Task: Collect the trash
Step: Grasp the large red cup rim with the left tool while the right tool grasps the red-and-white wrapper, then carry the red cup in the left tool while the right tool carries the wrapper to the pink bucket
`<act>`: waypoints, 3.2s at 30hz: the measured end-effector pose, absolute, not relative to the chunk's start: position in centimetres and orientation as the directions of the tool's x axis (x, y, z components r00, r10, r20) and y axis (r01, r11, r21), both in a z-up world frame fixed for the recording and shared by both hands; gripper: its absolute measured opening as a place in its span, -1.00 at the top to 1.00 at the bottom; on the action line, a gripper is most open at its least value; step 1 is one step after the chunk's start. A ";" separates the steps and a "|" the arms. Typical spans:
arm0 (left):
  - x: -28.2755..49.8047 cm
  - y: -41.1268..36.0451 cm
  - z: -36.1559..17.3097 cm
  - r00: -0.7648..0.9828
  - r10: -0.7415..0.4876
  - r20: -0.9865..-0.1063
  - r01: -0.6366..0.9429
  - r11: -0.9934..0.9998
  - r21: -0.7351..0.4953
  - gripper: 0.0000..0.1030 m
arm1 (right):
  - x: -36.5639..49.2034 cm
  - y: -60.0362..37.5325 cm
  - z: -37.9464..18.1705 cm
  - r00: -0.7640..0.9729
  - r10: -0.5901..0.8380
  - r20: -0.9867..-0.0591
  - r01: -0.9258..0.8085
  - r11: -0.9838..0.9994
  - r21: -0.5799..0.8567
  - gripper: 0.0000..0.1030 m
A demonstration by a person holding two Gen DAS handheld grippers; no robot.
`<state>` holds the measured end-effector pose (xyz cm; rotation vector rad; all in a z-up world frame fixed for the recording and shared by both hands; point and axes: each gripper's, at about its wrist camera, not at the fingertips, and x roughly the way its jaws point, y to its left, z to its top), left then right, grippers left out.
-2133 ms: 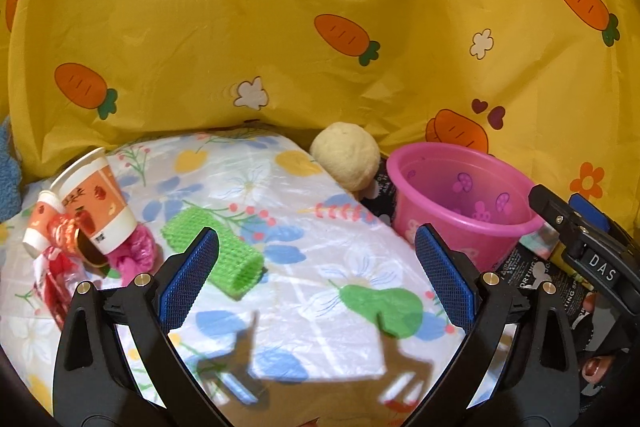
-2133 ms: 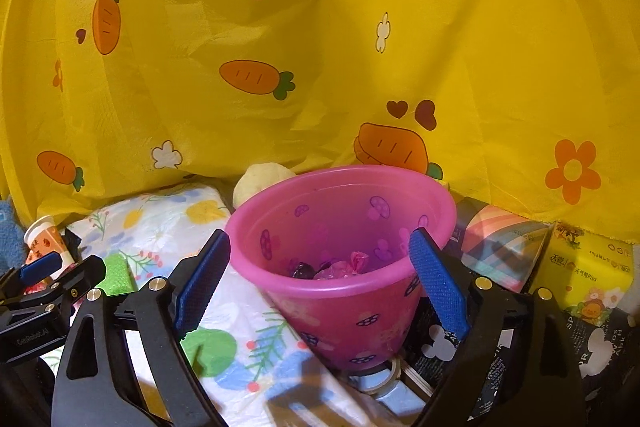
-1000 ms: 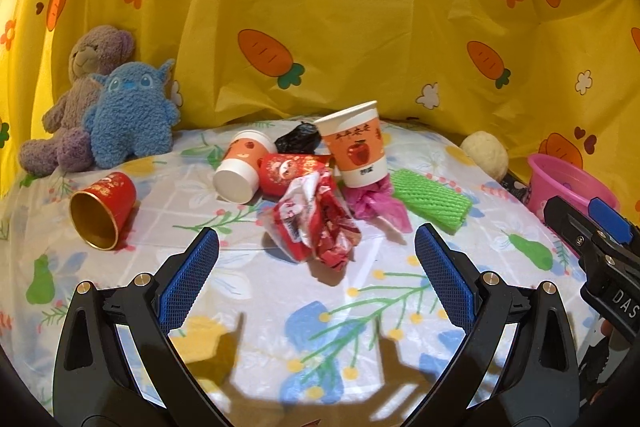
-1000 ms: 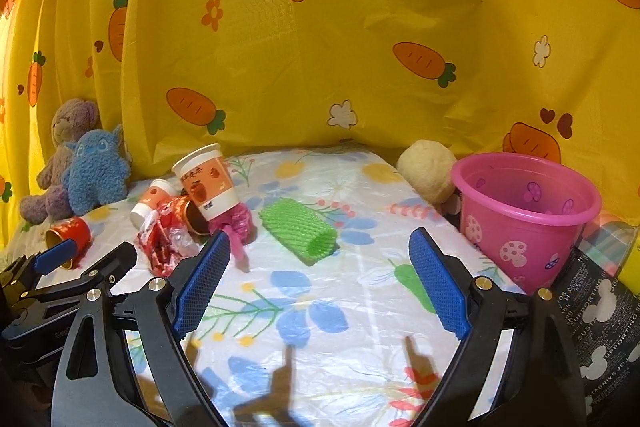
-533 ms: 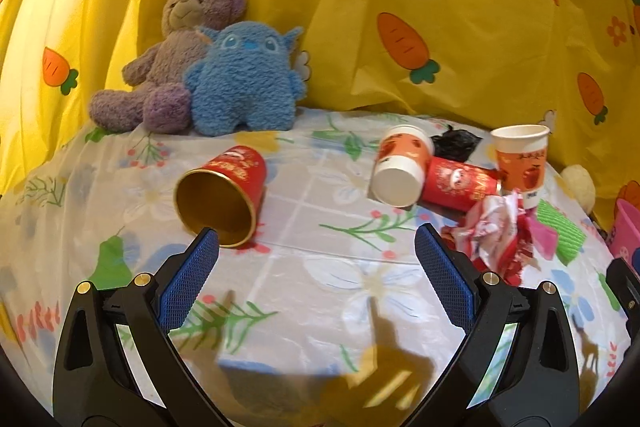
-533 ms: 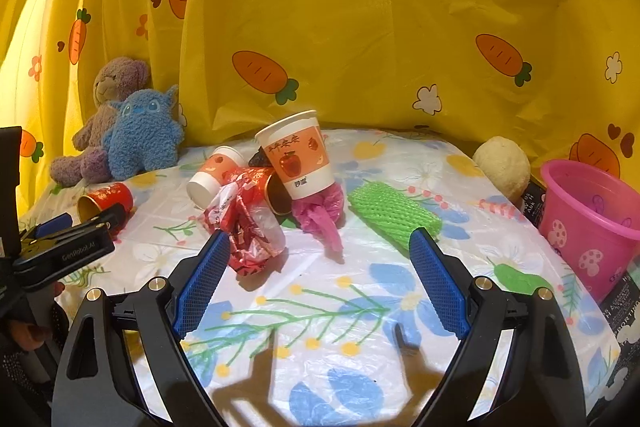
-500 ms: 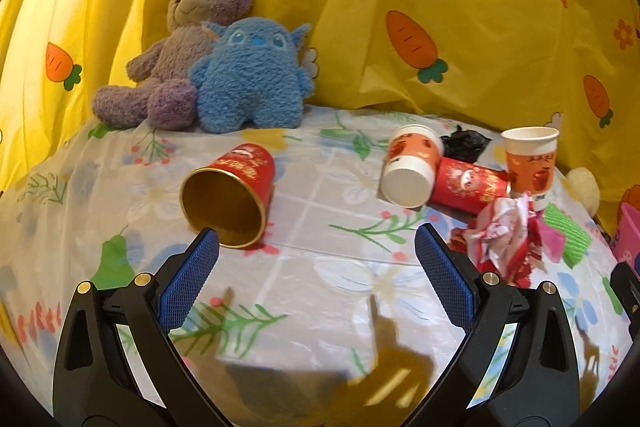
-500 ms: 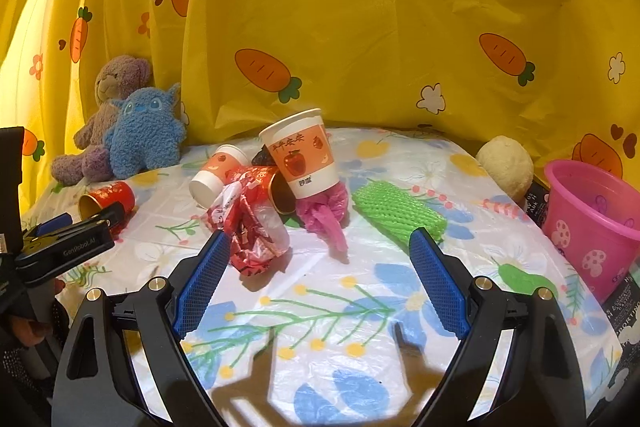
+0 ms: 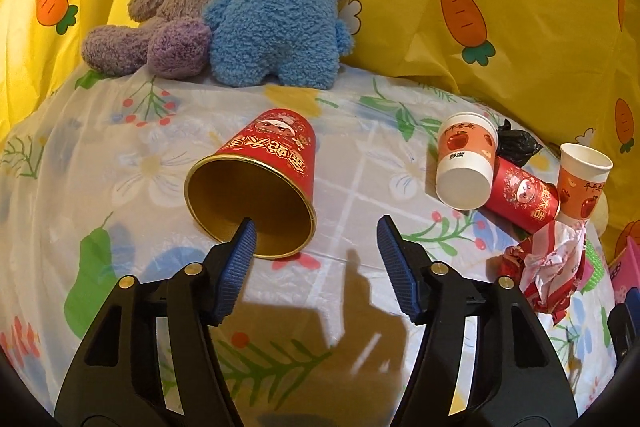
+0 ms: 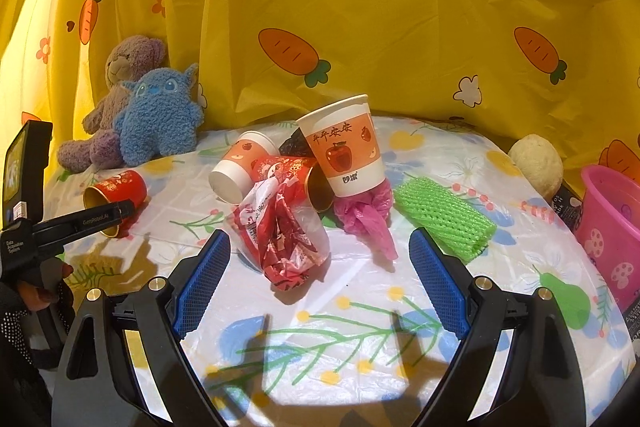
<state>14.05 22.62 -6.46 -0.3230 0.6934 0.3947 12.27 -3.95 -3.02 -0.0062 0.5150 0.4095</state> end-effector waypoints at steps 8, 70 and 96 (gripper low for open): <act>16.0 22.5 -7.4 0.689 0.172 -0.704 -0.411 0.893 -0.184 0.65 | 14.0 -3.0 -4.1 0.765 0.372 -0.525 -0.379 0.920 0.099 -0.70; 10.5 6.5 -3.2 0.826 -0.104 -0.553 0.011 0.985 -0.169 0.96 | 11.5 -10.8 -2.7 0.766 0.437 -0.472 -0.390 0.899 0.200 0.61; 14.0 -8.4 -0.3 0.803 -0.284 -0.524 0.277 0.956 -0.095 0.96 | 10.9 -24.2 -0.7 0.887 0.246 -0.392 -0.175 0.962 0.208 0.61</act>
